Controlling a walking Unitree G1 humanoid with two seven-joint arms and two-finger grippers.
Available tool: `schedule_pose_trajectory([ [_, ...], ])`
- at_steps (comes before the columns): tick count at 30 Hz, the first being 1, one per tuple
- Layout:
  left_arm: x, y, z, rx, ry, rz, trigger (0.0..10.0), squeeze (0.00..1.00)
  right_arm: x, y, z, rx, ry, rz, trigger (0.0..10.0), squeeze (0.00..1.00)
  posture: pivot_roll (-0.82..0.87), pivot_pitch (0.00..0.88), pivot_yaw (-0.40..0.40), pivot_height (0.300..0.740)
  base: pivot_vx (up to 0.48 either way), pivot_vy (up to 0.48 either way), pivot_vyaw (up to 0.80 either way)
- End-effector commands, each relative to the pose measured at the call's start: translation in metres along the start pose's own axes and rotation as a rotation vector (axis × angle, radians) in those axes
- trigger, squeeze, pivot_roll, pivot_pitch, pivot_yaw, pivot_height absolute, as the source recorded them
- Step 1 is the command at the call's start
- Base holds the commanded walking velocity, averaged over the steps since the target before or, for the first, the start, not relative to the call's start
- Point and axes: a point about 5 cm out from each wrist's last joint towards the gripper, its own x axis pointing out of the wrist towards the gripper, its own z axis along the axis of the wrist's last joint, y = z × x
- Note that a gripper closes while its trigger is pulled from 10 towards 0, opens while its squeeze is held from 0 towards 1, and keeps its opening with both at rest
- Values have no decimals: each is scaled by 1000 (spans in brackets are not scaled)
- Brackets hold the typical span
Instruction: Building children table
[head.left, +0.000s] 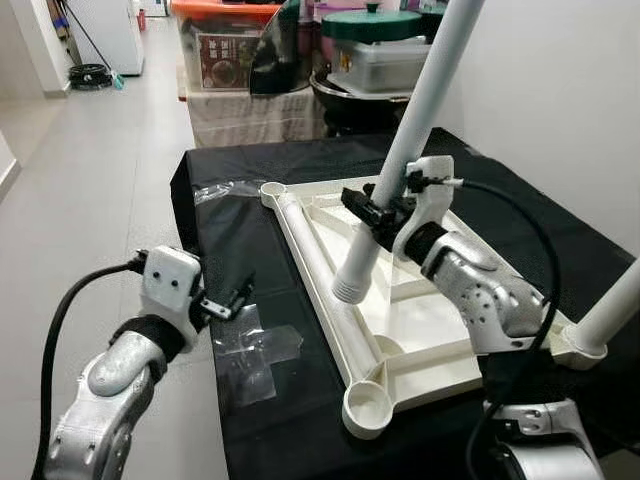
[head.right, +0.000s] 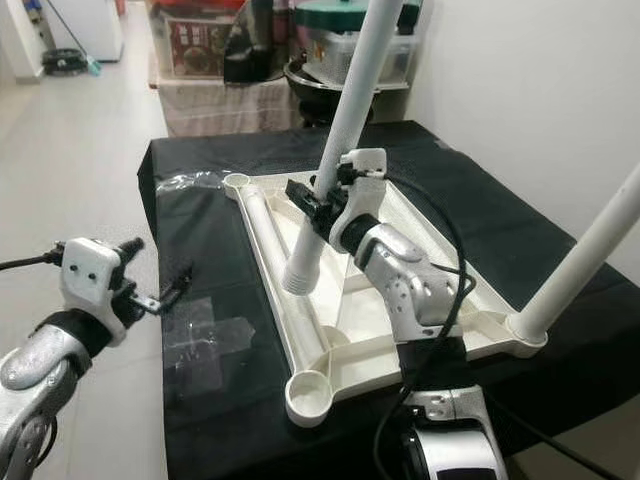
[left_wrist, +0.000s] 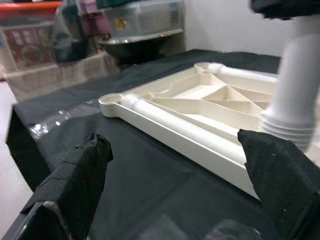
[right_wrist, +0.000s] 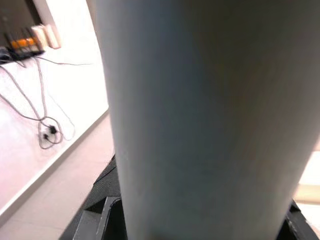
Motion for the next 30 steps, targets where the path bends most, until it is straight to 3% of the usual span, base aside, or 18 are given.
schedule_pose_trajectory([
  [1, -1, -5, -5, -4, 19, 4, 10000, 0, 1, 3, -3, -10, -8, -21, 10000, 0, 129, 0, -90, 740, 0, 0, 0],
  [4, 2, -11, -15, -49, 34, 18, 10000, 0, -1, 14, -13, 20, -27, -25, 10000, 0, 111, 0, -77, 740, 0, -258, 0],
  [10, 8, -12, -14, -55, 29, 24, 10000, 0, -2, 13, -14, 23, -42, -42, 10000, 0, 110, 0, -77, 740, 0, -456, 0],
  [14, 10, -11, -15, -16, 44, 54, 10000, 0, -1, 12, -3, 22, -115, -59, 10000, 0, 99, 0, -66, 740, 0, -461, 0],
  [20, 7, -18, -19, -45, 40, 72, 10000, 0, -2, 19, 2, 27, -144, -9, 10000, 0, 99, 0, -70, 740, 0, -461, 0],
  [22, 7, -20, -17, -85, 12, 103, 10000, 0, -3, 22, 1, 24, -145, 3, 10000, 0, 100, 0, -70, 740, 0, 0, 0],
  [28, 8, -20, -20, -74, 33, 113, 10000, 0, -3, 19, -1, 48, -141, -13, 10000, 0, 99, 0, -67, 740, 0, 0, 0],
  [30, 7, -19, -22, -106, 37, 123, 10000, 0, -4, 18, -2, 46, -143, -22, 10000, 0, 99, 0, -66, 740, 0, 0, 0],
])
